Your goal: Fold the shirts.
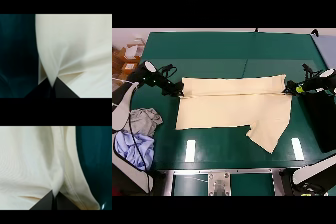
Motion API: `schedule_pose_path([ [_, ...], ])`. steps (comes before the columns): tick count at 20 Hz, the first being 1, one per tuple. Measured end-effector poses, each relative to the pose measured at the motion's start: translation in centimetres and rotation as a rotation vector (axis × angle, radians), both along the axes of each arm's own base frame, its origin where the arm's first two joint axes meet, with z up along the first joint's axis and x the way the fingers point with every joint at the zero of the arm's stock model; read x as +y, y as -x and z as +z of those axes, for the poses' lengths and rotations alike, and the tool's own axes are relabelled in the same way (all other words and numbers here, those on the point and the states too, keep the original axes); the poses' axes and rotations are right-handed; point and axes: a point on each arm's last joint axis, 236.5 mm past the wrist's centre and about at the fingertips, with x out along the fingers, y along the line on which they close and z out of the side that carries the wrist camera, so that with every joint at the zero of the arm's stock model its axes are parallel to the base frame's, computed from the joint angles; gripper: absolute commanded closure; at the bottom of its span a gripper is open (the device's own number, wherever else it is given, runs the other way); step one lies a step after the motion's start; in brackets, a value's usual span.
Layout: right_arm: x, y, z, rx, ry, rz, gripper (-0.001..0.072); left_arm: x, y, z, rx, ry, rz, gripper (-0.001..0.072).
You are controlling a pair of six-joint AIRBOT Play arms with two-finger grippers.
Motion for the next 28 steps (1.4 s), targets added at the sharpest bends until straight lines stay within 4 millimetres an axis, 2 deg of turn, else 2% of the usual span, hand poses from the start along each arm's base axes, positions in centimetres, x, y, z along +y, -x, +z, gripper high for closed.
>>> schedule_pose_path([
  [3, -0.2, -0.1, 0.1, 0.000, 0.005, -0.009, 0.0698, 0.3, -0.7, 0.4, -0.022, -0.007, 0.011, 0.0680],
  [7, -0.6, -0.5, 1.1, -0.007, 0.003, -0.017, 0.0698, 0.3, -2.3, 3.0, -0.076, -0.007, 0.003, 0.0679],
  [9, -0.6, -0.5, 1.8, -0.005, 0.000, -0.008, 0.0698, 0.2, -2.5, 4.2, -0.083, -0.004, -0.010, 0.0679],
  [12, -0.5, -0.4, 2.3, 0.004, -0.004, 0.005, 0.0698, 0.1, -2.2, 4.9, -0.070, -0.001, -0.025, 0.0680],
  [15, -0.4, 0.1, 2.0, 0.022, -0.008, 0.010, 0.0697, 0.0, -1.4, 4.3, -0.039, 0.000, -0.030, 0.0680],
  [20, -0.4, 1.2, 0.2, 0.059, -0.002, 0.001, 0.0694, 0.1, -0.4, 1.9, -0.002, -0.002, -0.009, 0.0679],
  [21, -0.5, 1.2, 0.0, 0.058, 0.000, -0.002, 0.0626, 0.1, -0.2, 1.6, 0.004, -0.002, -0.006, 0.0672],
  [22, -0.6, 1.2, -0.1, 0.057, 0.005, -0.005, 0.0483, 0.2, -0.1, 1.3, 0.006, -0.003, -0.003, 0.0407],
  [23, -0.8, 1.2, -0.2, 0.056, 0.013, -0.007, 0.0439, 0.3, -0.1, 1.1, 0.007, -0.008, -0.001, 0.0139],
  [25, -0.9, 0.9, 0.2, 0.046, 0.014, -0.007, 0.0439, 0.2, -0.1, 1.1, 0.013, 0.001, 0.018, 0.0139],
  [28, -1.6, 0.5, 2.8, 0.027, 0.010, -0.013, 0.0439, 0.3, 0.7, 2.2, 0.055, 0.027, 0.027, 0.0141],
])
